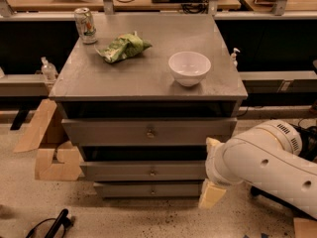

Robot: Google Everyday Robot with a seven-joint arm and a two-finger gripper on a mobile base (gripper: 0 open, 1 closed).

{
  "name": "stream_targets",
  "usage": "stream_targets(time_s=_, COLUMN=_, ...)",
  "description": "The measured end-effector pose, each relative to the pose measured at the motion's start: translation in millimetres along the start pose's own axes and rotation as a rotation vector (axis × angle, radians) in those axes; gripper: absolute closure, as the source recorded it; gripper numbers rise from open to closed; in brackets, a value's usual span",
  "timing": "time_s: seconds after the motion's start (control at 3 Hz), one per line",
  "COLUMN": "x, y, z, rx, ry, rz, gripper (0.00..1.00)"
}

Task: Open middle drawer

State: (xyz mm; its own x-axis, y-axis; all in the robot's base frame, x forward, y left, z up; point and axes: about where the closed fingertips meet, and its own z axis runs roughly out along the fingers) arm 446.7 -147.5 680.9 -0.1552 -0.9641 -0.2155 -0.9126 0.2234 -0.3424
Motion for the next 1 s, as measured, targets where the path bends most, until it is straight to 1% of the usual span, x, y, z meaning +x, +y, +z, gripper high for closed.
stream_targets(time_s=0.33, x=-14.5, y=25.5, z=34.8, rx=-0.033, ry=-0.004, rz=-0.029, gripper=0.0)
stream_targets(time_s=0.67, x=-34.5, y=58.8, z=90.1, rx=-0.076, ry=-0.032, rz=-0.094, gripper=0.0)
stream_targets(time_s=1.0, x=-47.1, y=73.5, z=130.1, rx=-0.087, ry=-0.07, rz=-0.149, gripper=0.0)
